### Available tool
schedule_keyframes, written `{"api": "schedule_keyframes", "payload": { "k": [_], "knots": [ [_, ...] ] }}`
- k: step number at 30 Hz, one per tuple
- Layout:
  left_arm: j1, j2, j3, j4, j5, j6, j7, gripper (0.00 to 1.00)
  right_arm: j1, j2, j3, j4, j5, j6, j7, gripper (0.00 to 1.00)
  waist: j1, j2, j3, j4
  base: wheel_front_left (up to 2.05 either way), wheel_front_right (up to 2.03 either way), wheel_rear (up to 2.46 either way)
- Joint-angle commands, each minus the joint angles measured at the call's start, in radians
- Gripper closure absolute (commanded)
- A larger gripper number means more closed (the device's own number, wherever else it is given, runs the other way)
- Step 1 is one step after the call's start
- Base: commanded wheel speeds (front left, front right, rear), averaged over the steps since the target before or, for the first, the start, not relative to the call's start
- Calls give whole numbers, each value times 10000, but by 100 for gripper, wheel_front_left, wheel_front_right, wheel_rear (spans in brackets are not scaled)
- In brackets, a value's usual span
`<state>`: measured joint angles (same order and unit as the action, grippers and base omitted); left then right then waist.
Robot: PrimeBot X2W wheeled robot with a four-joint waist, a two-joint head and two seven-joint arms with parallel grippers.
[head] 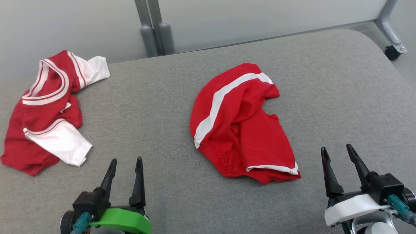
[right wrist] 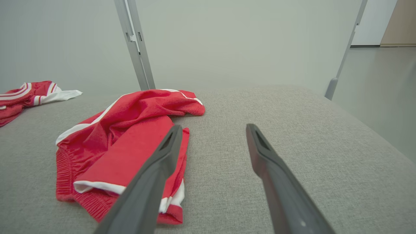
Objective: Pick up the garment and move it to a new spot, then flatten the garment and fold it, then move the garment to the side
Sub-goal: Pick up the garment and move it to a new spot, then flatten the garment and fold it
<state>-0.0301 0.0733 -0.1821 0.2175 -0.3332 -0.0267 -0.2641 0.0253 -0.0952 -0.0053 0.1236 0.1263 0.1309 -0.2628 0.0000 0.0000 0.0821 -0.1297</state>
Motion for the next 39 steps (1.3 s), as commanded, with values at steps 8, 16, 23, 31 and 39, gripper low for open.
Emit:
{"api": "schedule_keyframes", "payload": {
  "k": [8,16,23,31,39],
  "knots": [
    [1563,-213,992,-312,646,-50,-4,0,502,-103,-346,-66,-158,-3,-31,0,0,0,-910,1502,0,0,0],
    [2006,-227,1049,-475,473,86,-5,0,672,-26,-348,62,-211,-3,-31,0,0,0,-1099,1867,0,0,0],
    [1782,-227,982,-493,665,-9,-5,0,515,-22,-204,111,-185,-3,-31,0,0,0,-1066,1779,0,0,0],
    [740,-228,-55,-54,297,-401,-4,0,220,-163,-31,95,-182,-3,-31,0,0,0,-643,1173,0,0,0],
    [-1352,-213,-2282,1614,-941,-693,259,0,-487,-121,107,-133,-217,-3,-31,0,0,0,666,116,0,0,0]
  ]
}}
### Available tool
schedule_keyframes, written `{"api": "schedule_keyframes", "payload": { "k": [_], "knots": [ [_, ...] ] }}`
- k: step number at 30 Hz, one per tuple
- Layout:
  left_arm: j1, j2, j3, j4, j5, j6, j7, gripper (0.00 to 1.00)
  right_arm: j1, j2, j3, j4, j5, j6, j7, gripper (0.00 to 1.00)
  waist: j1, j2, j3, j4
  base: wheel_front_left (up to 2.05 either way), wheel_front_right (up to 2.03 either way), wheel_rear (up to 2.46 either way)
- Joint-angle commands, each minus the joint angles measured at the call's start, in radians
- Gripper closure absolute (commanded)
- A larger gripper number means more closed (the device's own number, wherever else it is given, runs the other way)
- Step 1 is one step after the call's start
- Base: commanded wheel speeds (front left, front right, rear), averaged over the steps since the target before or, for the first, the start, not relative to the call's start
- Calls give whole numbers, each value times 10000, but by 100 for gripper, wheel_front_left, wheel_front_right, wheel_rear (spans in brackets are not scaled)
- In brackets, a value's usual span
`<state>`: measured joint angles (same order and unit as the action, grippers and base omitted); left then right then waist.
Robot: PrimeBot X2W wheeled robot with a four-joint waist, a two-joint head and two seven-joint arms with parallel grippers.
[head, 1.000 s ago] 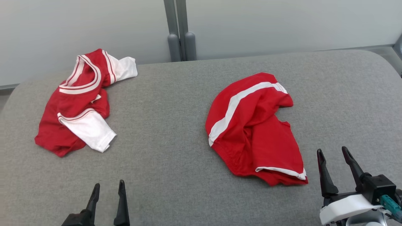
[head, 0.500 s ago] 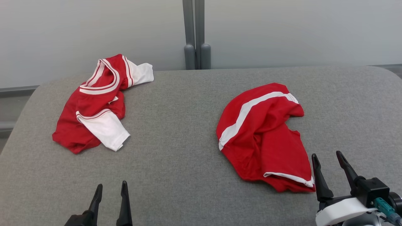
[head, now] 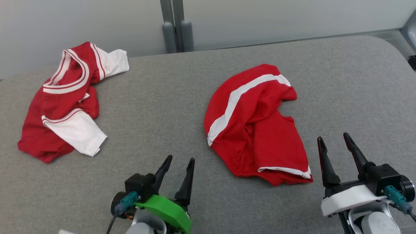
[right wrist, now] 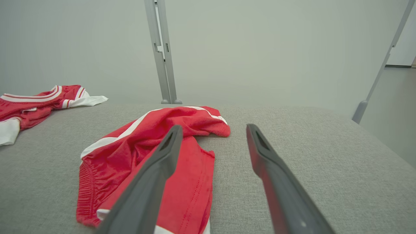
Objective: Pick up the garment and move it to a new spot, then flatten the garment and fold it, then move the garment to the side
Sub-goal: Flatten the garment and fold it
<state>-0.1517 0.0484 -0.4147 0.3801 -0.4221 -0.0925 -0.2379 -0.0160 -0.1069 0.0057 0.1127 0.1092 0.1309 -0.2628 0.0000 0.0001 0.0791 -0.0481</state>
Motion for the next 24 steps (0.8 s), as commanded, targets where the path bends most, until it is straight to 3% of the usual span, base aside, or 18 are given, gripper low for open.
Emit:
{"api": "schedule_keyframes", "payload": {
  "k": [1,9,16,18,19,24],
  "knots": [
    [-463,39,-285,183,-332,-66,97,0,-153,38,-15,-46,-46,-3,-31,0,0,-1,841,-850,0,0,0],
    [-1486,51,-1875,1454,-2562,236,1311,0,-461,271,-49,-72,-52,-3,-31,0,0,-1,1424,-1883,0,0,0],
    [-1807,49,-2418,2127,-3429,486,1180,0,-370,426,-170,-92,-26,-3,-31,0,0,-1,1554,-2372,0,0,0],
    [-1927,49,-2493,2374,-3540,438,1062,58,-370,453,-187,-97,-44,-3,-31,0,0,-1,1579,-2413,0,0,0],
    [-1968,48,-2538,2430,-3608,338,997,100,-375,464,-192,-94,-53,-3,-31,0,0,-1,1582,-2424,0,0,0],
    [-2311,49,-2453,2397,-3858,125,507,100,-321,494,-305,-41,-56,-3,-31,0,0,-1,1469,-2254,0,0,0]
  ]
}}
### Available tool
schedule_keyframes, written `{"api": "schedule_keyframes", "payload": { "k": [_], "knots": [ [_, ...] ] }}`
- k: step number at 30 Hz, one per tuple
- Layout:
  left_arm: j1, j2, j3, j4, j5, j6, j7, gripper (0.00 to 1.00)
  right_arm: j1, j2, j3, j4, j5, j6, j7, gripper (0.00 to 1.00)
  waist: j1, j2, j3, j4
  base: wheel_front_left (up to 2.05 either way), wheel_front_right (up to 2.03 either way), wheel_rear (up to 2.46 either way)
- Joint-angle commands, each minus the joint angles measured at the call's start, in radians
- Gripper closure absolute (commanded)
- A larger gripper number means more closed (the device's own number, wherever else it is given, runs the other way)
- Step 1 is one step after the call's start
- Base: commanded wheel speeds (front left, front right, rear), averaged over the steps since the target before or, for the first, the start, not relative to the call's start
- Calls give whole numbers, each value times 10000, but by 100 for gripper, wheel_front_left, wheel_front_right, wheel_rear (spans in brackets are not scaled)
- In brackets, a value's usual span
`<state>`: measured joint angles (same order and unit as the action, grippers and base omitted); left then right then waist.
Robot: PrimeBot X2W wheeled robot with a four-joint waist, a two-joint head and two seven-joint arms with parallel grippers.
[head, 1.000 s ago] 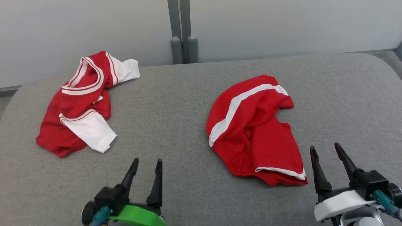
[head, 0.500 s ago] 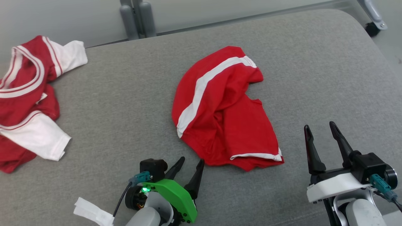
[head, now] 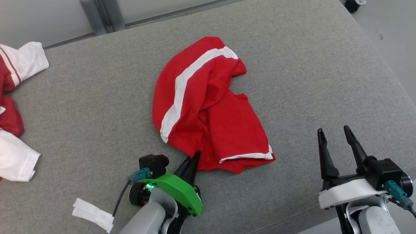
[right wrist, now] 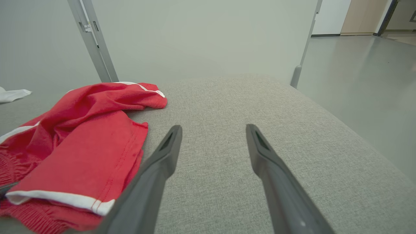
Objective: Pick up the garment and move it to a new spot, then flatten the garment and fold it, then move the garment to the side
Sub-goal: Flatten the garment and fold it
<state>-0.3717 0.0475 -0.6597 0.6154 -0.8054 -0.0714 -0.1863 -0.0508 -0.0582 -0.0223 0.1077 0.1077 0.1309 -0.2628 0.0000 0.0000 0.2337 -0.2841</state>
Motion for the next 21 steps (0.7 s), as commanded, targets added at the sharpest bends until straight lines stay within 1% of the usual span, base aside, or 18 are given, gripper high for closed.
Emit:
{"api": "schedule_keyframes", "payload": {
  "k": [1,3,7,9,13,15,17,18,19,21],
  "knots": [
    [-147,92,81,-47,-41,-72,-109,100,83,13,-31,30,-35,-3,-31,0,0,0,-126,185,0,0,0],
    [-24,220,354,-353,-228,-6,-215,100,198,24,-53,45,-56,-3,-31,0,0,0,-254,390,0,0,0],
    [609,923,638,-1537,-314,298,-186,100,446,21,-141,108,-73,-3,-31,0,0,0,-586,1001,0,0,0],
    [1033,1431,759,-2342,-317,569,-7,100,527,23,-86,152,-89,-3,-31,0,0,0,-750,1299,0,0,0],
    [2007,2499,1025,-4090,-299,1309,522,100,549,22,17,187,-66,-3,-31,0,0,0,-992,1840,0,0,0],
    [2502,3003,1203,-5027,-257,1768,798,100,562,-32,64,217,-52,-3,-31,0,0,0,-1101,2102,0,0,0],
    [2854,3238,1497,-5647,-479,2157,912,100,589,-48,59,219,-39,-3,-31,0,0,0,-1168,2314,0,0,0],
    [3015,3443,1567,-5765,-354,2365,1039,64,596,-43,118,241,-47,-3,-31,0,0,0,-1188,2380,0,0,0],
    [3126,3586,1508,-5825,-239,2477,1177,0,580,-55,172,272,-52,-3,-31,0,0,0,-1193,2408,0,0,0],
    [3216,3658,1401,-5984,-188,2681,1397,0,527,-65,211,300,-56,-3,-31,0,0,0,-1198,2442,0,0,0]
  ]
}}
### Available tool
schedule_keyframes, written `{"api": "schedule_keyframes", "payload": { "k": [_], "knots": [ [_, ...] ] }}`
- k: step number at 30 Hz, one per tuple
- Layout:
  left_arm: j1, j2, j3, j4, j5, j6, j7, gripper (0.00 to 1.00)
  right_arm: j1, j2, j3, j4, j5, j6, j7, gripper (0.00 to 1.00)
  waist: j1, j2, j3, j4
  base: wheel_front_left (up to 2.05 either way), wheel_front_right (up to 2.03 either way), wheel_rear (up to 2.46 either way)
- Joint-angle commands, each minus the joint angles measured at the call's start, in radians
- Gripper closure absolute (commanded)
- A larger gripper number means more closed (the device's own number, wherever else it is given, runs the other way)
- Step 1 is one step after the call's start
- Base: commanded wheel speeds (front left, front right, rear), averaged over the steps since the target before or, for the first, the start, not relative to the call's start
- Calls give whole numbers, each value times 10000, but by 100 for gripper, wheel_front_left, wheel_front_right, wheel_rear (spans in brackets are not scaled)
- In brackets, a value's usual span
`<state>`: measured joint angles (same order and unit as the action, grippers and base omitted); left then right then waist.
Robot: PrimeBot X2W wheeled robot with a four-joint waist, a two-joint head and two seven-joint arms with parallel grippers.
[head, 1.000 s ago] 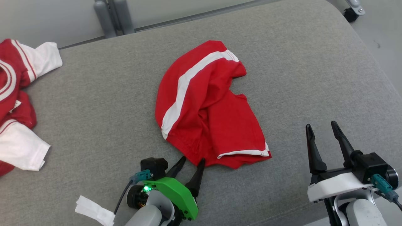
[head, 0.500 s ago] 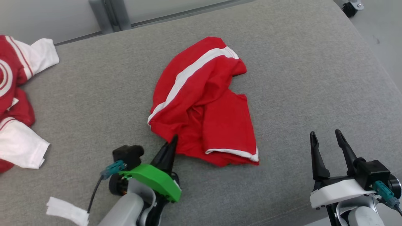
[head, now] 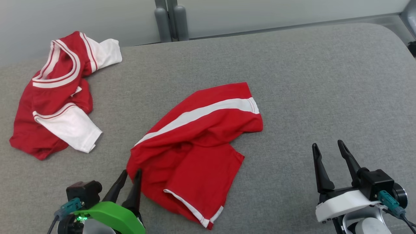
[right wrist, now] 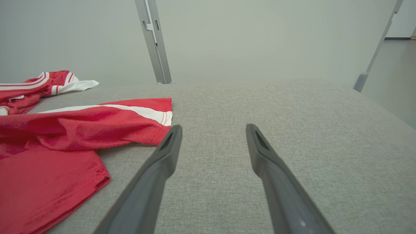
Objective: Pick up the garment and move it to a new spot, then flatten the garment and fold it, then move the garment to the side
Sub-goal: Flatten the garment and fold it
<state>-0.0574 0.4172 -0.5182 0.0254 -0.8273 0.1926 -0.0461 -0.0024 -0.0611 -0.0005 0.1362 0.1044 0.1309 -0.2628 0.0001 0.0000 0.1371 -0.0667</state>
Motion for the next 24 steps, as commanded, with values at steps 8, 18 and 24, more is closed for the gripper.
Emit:
{"api": "schedule_keyframes", "payload": {
  "k": [8,18,24],
  "knots": [
    [359,262,-318,-1074,458,635,465,0,177,-59,-47,27,56,-3,-31,0,-1,0,-223,31,0,0,0],
    [-737,-40,-2377,-1269,1100,-659,1966,0,-153,1,87,84,87,-3,-31,0,-1,0,48,-442,0,0,0],
    [-1160,-313,-3325,-167,1433,-986,2788,0,-220,25,49,42,100,-3,-31,0,-1,0,184,-843,0,0,0]
  ]
}}
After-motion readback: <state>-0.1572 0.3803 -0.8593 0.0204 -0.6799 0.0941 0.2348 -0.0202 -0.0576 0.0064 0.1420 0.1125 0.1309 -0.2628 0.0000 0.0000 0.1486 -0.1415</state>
